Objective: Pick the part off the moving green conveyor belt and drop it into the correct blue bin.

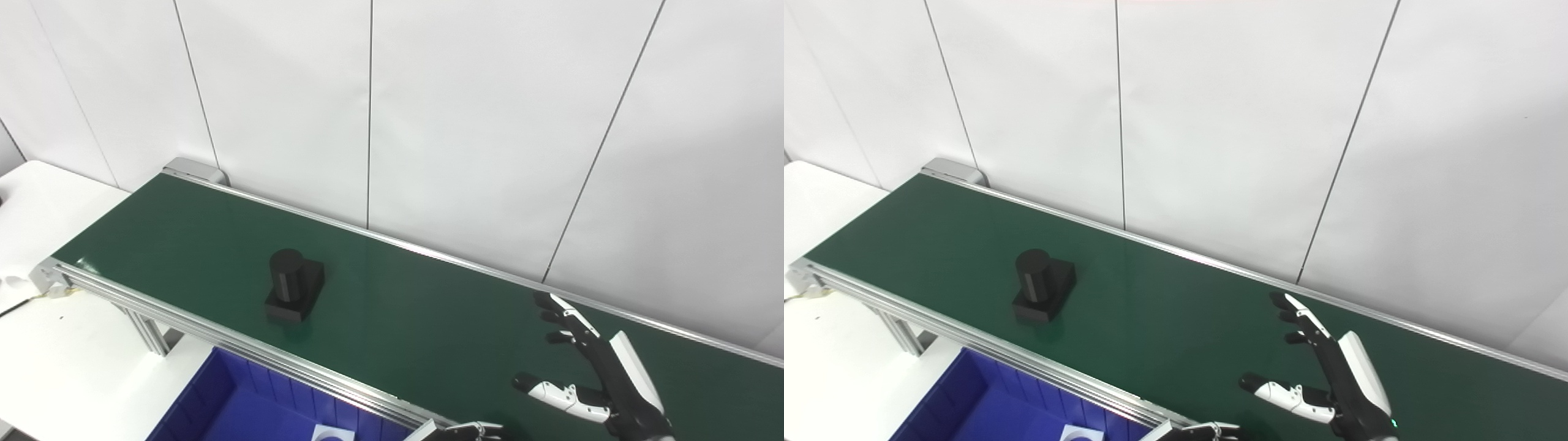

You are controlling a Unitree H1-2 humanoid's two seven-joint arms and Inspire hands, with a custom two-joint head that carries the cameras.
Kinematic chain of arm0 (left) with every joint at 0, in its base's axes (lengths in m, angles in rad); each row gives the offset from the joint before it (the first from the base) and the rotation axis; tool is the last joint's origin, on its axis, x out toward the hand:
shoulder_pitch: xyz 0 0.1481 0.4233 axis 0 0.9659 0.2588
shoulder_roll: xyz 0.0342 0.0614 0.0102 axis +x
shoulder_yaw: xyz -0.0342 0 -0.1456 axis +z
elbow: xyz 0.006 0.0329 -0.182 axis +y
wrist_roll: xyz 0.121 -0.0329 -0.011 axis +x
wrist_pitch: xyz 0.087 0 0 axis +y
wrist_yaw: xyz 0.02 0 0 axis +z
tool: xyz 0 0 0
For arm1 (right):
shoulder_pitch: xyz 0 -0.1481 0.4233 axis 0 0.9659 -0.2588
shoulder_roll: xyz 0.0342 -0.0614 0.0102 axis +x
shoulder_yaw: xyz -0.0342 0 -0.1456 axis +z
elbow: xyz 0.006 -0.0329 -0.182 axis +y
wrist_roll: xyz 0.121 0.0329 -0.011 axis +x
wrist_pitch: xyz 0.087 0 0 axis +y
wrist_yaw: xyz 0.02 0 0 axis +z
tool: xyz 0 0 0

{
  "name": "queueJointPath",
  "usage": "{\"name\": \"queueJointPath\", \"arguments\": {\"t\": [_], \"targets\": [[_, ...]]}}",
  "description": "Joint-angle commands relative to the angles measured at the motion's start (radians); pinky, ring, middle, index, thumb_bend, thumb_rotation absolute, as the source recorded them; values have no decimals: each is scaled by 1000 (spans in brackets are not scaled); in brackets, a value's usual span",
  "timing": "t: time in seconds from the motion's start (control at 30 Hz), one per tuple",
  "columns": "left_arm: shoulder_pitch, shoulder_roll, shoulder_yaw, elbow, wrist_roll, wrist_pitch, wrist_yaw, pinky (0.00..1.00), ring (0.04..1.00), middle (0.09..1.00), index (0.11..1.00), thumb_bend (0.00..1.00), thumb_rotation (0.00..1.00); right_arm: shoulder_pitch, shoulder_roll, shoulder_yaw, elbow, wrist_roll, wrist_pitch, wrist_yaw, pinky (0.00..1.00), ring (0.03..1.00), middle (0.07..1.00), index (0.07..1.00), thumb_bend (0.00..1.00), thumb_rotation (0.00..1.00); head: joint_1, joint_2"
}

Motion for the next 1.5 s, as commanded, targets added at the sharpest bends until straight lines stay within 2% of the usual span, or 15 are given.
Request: {"name": "queueJointPath", "arguments": {"t": [0.0,0.43,0.57,0.67,0.77,0.93,1.13,1.47], "targets": [[-9,-4,1,-27,-9,-23,-1,744,787,799,814,1000,420,-46,6,3,-3,0,-48,-9,763,860,886,891,707,551,-1,2],[-8,0,-4,-39,-23,-9,-14,743,786,788,812,1000,400,-108,52,21,77,-9,-32,-16,738,847,882,897,713,522,-5,11],[-5,1,-5,-45,-26,-1,-17,744,783,782,809,1000,393,-129,67,29,96,-27,-17,-15,726,854,897,903,726,548,-3,13],[-5,1,-7,-44,-24,-3,-18,744,779,778,806,1000,396,-145,82,35,109,-36,-10,-14,752,869,904,907,739,573,1,17],[-4,2,-7,-45,-25,-1,-21,740,769,772,803,1000,402,-161,92,47,131,-44,-29,-17,764,865,889,899,736,586,0,18],[-2,2,-9,-48,-21,2,-24,740,758,769,799,1000,401,-190,118,76,162,-73,-20,-23,745,846,875,900,756,626,-8,20],[5,2,-9,-60,-24,17,-29,745,750,764,795,1000,394,-207,165,98,194,-93,-21,-36,771,855,876,897,770,637,-46,28],[11,1,-10,-60,-28,-5,-29,732,751,766,793,1000,415,-219,213,136,257,-113,-20,-50,777,860,883,901,762,626,-127,46]]}}
